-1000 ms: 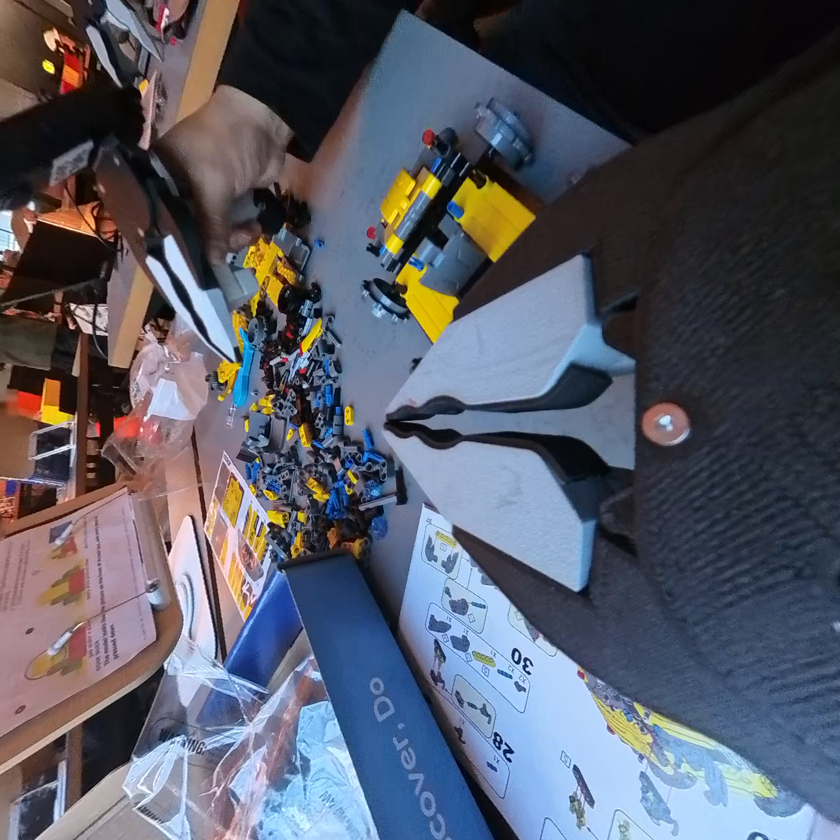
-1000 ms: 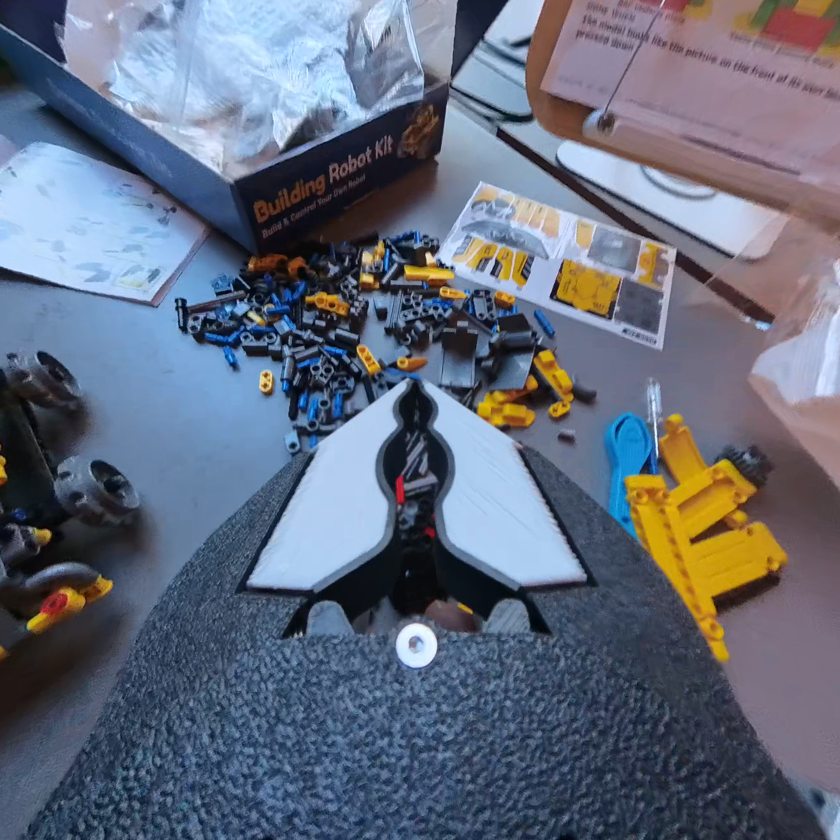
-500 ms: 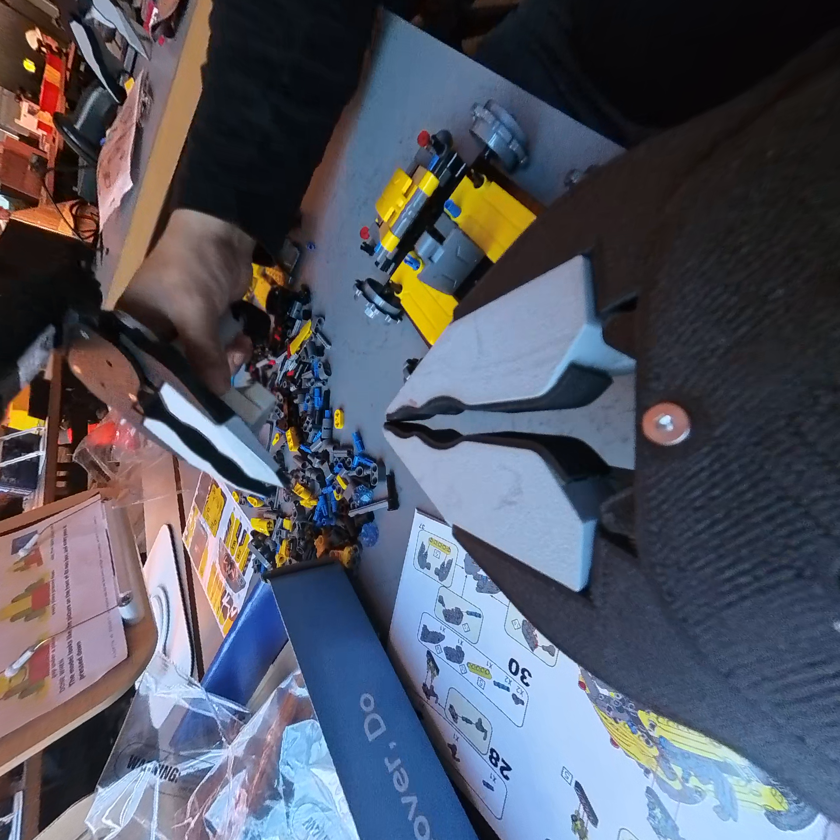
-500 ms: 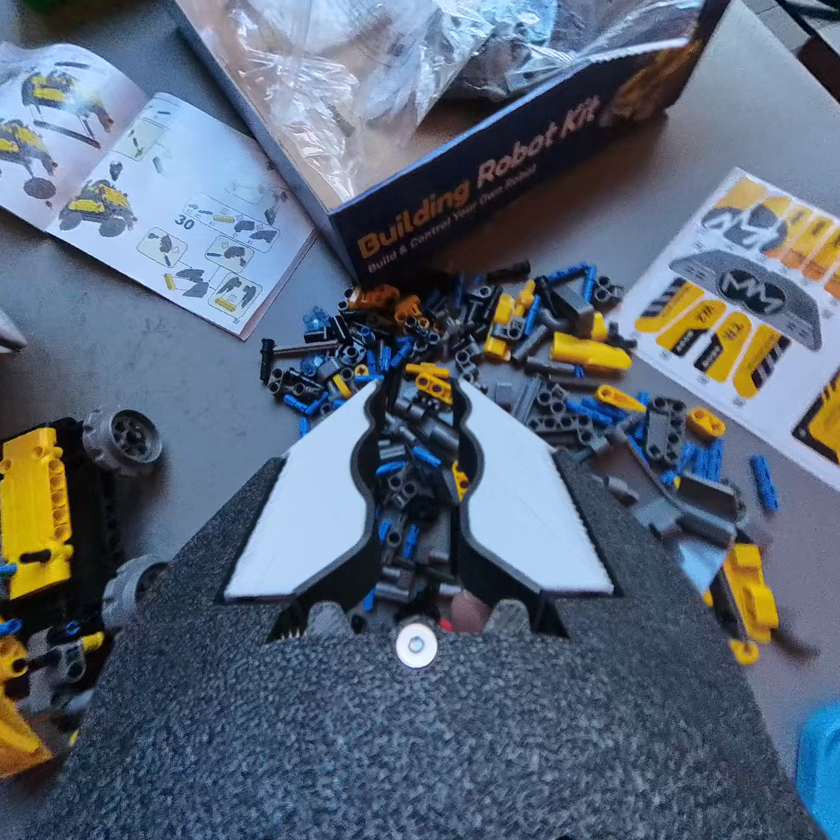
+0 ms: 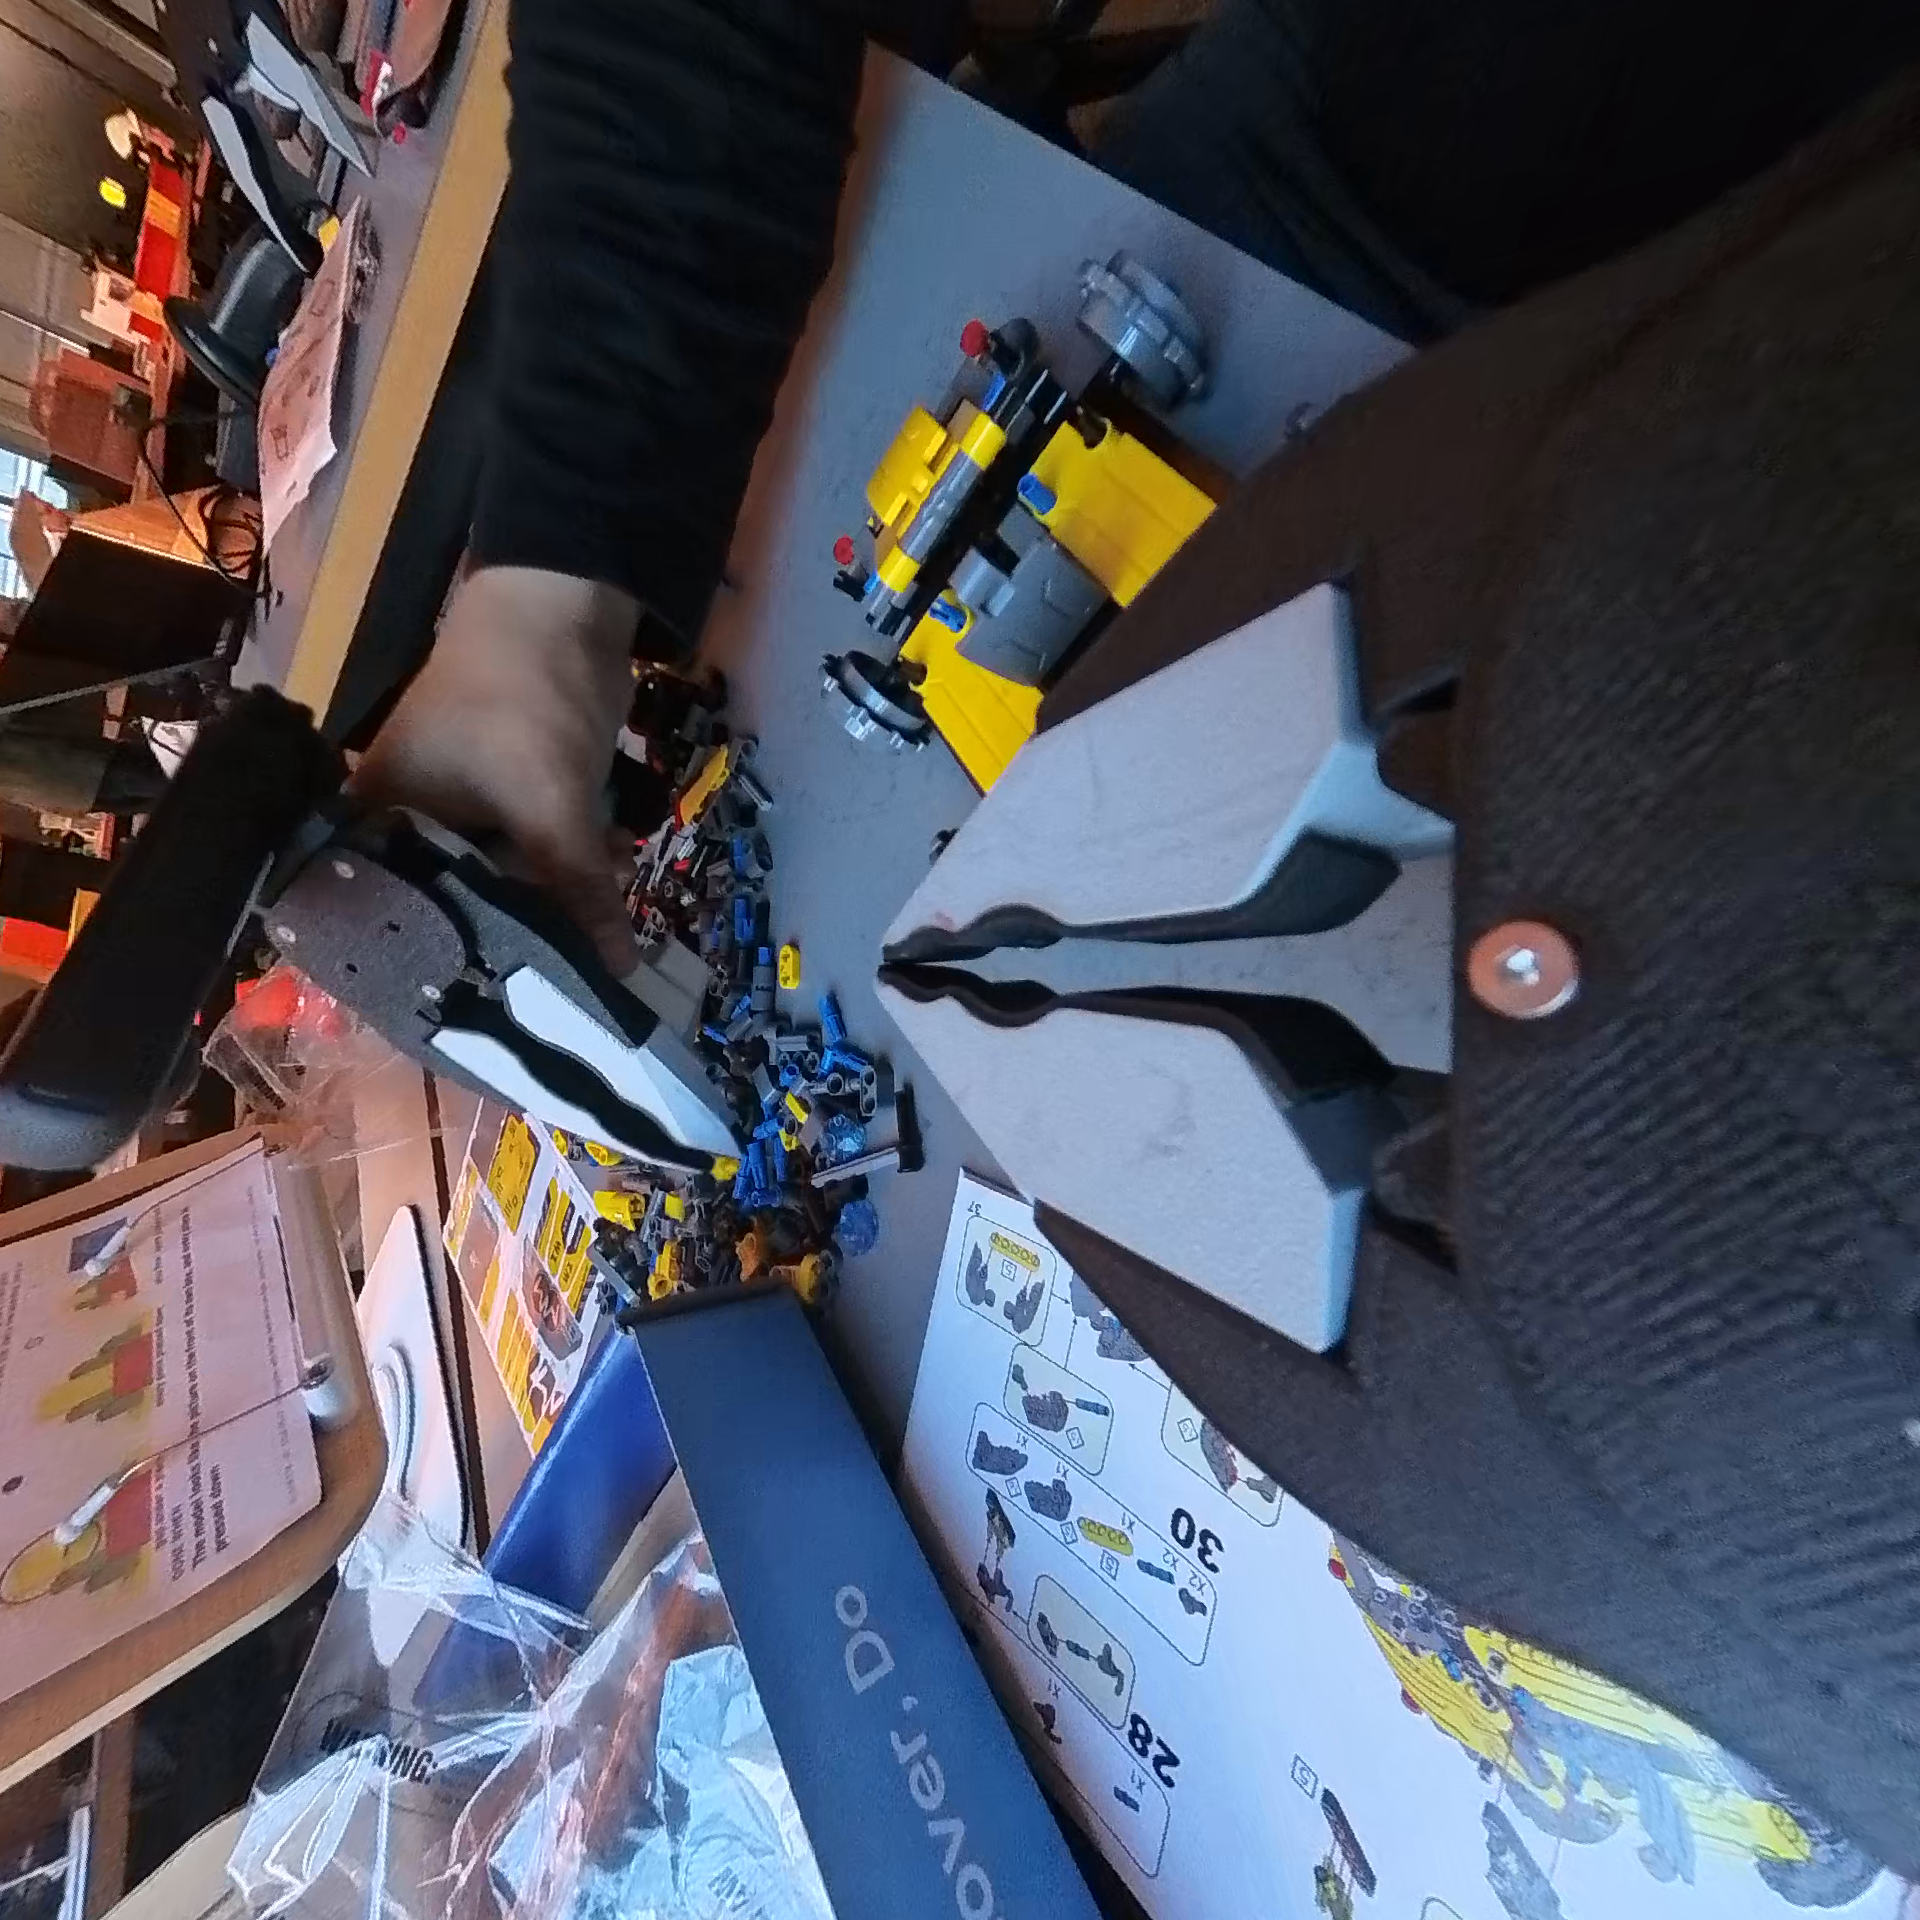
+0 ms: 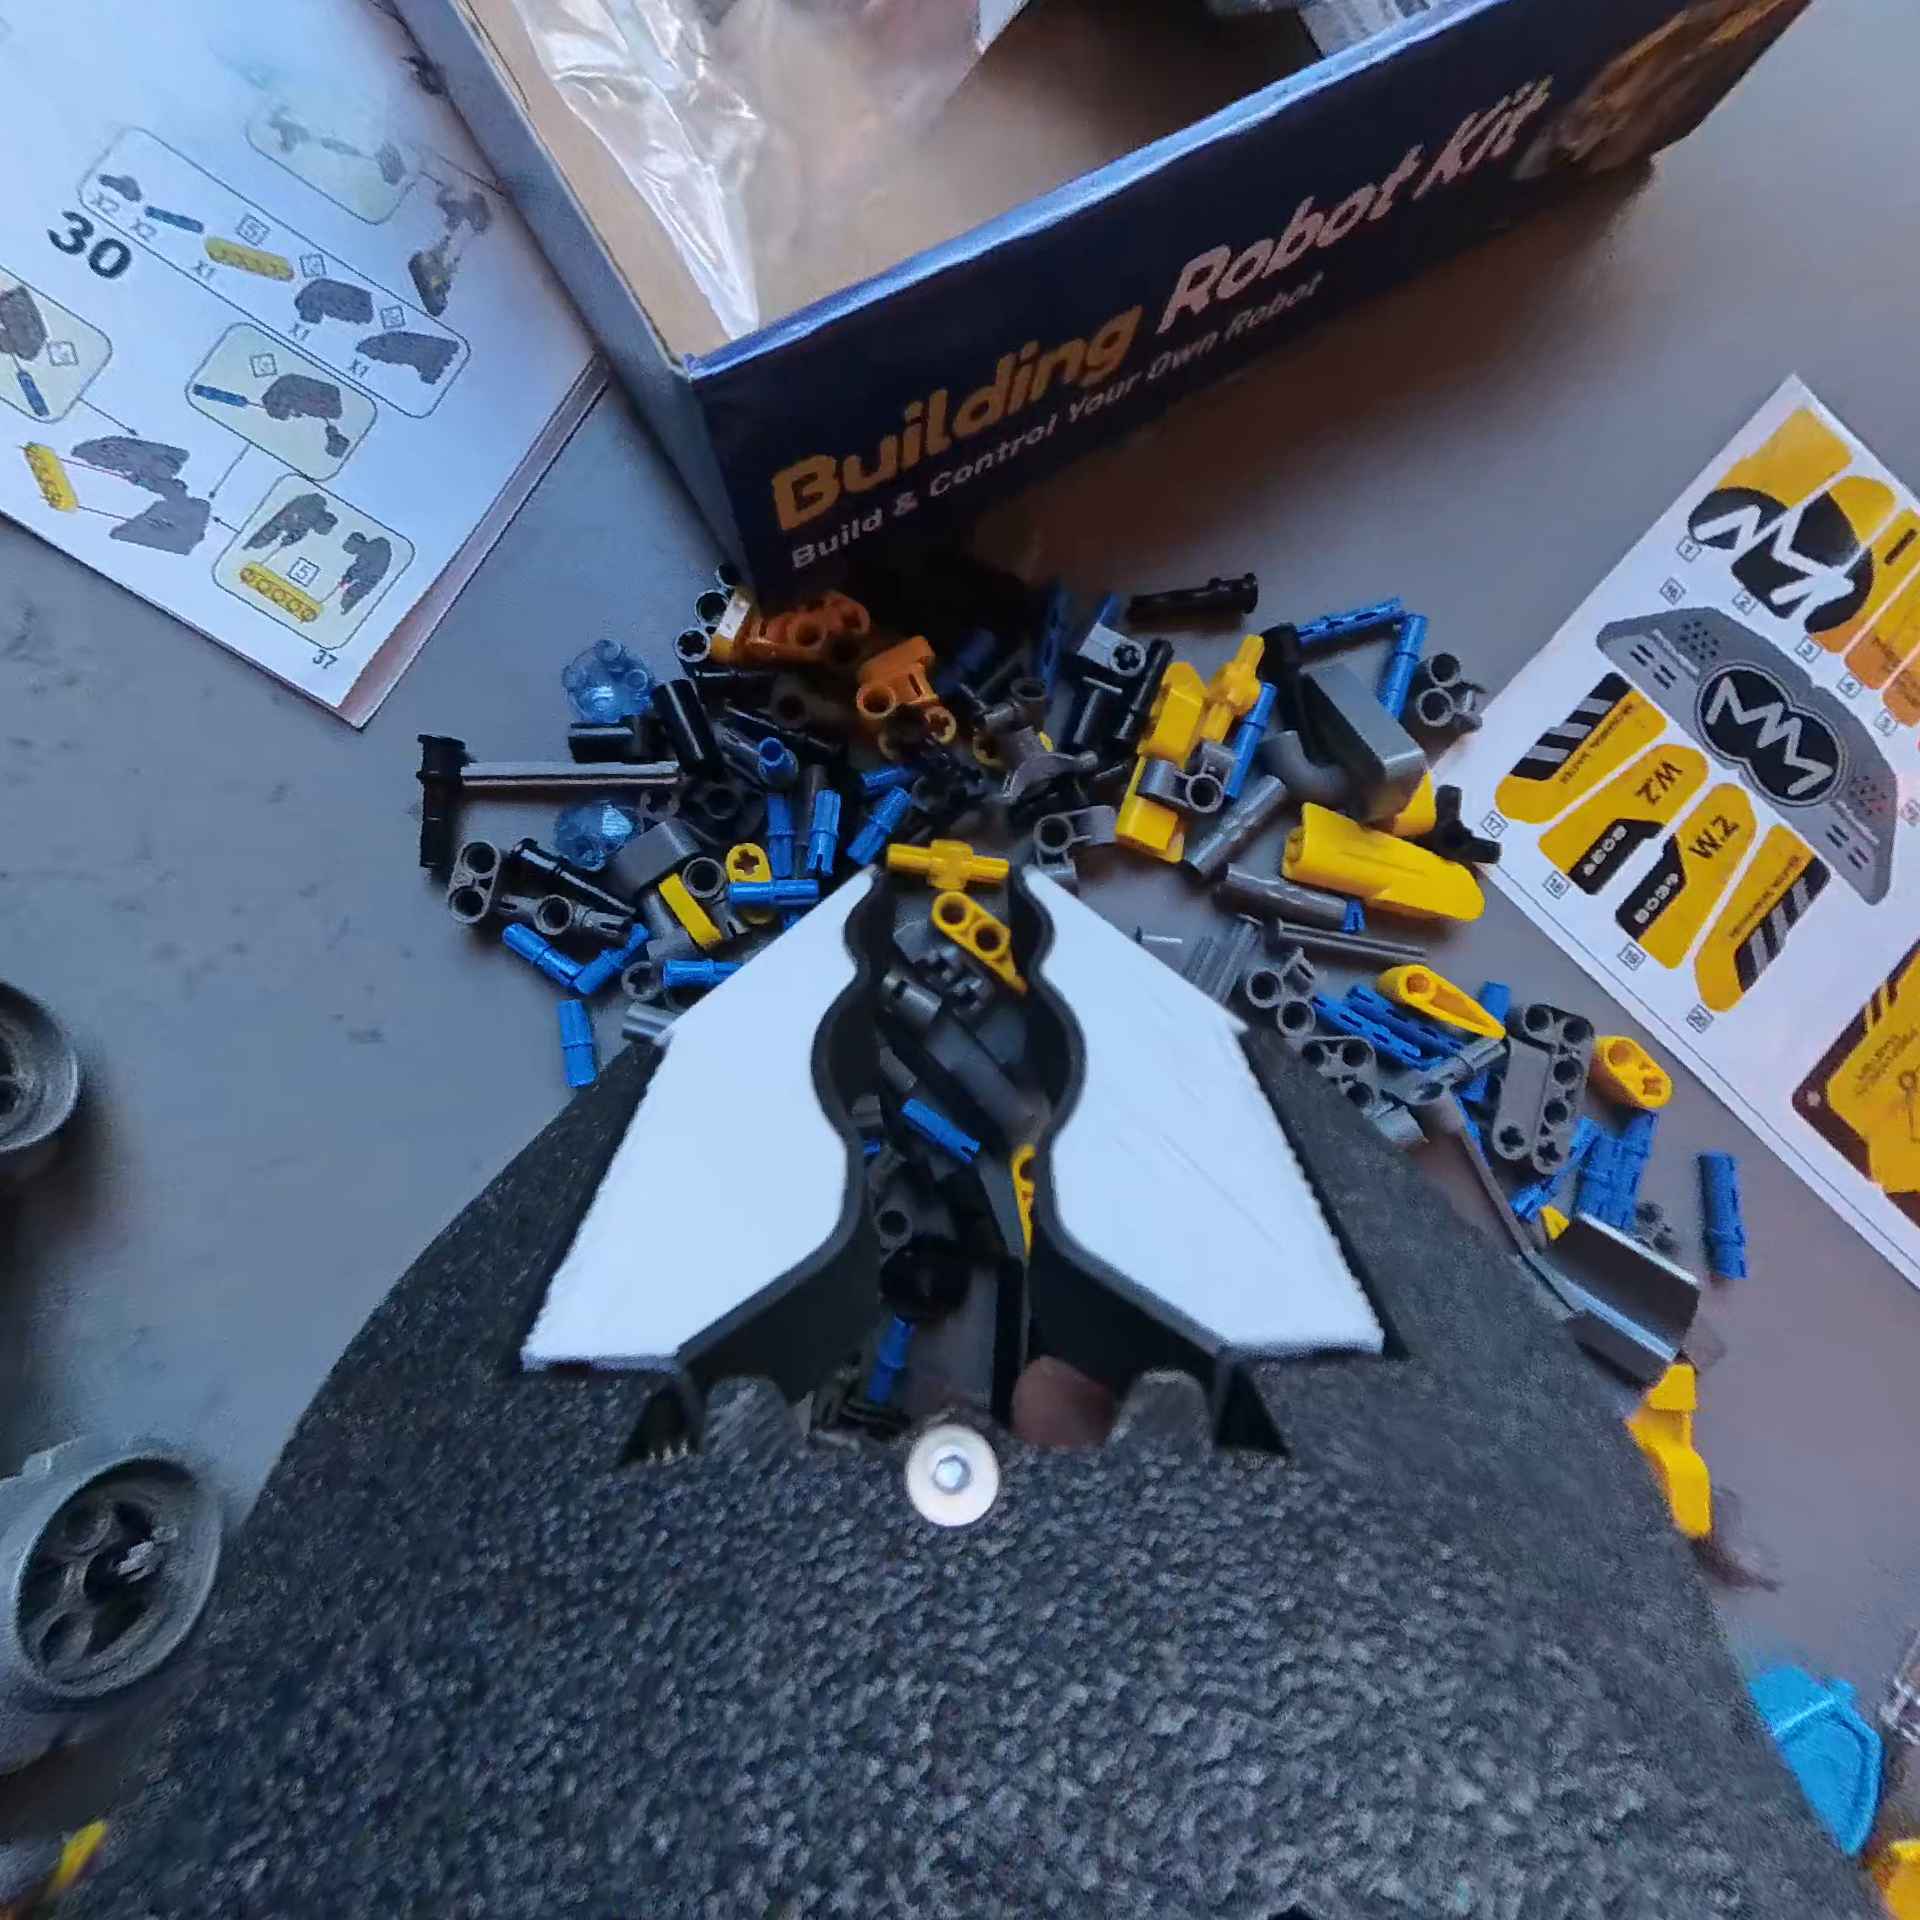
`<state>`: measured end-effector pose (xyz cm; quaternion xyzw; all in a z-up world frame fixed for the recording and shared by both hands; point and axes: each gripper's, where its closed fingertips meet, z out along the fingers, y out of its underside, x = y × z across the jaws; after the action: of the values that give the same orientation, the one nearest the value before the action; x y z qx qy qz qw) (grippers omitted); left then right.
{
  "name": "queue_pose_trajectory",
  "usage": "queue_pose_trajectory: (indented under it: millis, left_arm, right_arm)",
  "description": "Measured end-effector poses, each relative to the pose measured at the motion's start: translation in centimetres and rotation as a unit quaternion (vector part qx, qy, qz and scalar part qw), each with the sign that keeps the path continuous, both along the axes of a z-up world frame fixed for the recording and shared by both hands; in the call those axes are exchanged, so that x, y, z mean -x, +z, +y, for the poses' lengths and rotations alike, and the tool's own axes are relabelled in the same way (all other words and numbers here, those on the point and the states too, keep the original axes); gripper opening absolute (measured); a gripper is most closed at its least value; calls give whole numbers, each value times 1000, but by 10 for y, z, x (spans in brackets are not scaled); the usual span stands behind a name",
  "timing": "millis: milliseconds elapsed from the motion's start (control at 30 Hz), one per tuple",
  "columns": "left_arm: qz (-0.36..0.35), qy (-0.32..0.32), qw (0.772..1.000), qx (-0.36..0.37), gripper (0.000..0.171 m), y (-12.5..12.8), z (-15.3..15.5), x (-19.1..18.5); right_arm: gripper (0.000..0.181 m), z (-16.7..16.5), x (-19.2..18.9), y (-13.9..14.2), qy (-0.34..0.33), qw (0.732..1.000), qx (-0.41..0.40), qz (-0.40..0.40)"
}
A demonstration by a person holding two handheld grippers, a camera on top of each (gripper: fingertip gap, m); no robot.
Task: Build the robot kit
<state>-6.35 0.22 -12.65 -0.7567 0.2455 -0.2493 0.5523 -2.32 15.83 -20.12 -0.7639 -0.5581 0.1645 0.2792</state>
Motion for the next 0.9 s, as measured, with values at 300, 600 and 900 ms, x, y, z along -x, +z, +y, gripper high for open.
queue_pose_trajectory:
  millis: [300,600,900]
  left_arm:
    - [3,2,1000,-6,0,1,0,0]
    - [-1,-2,1000,-11,0,2,-2,0]
    - [-12,-4,1000,-17,0,6,-3,1]
  right_arm:
    - [25,0,7,0,11,1000,8,22]
    - [16,0,6,5,9,999,6,32]
    - [16,-7,2,20,9,998,-18,62]
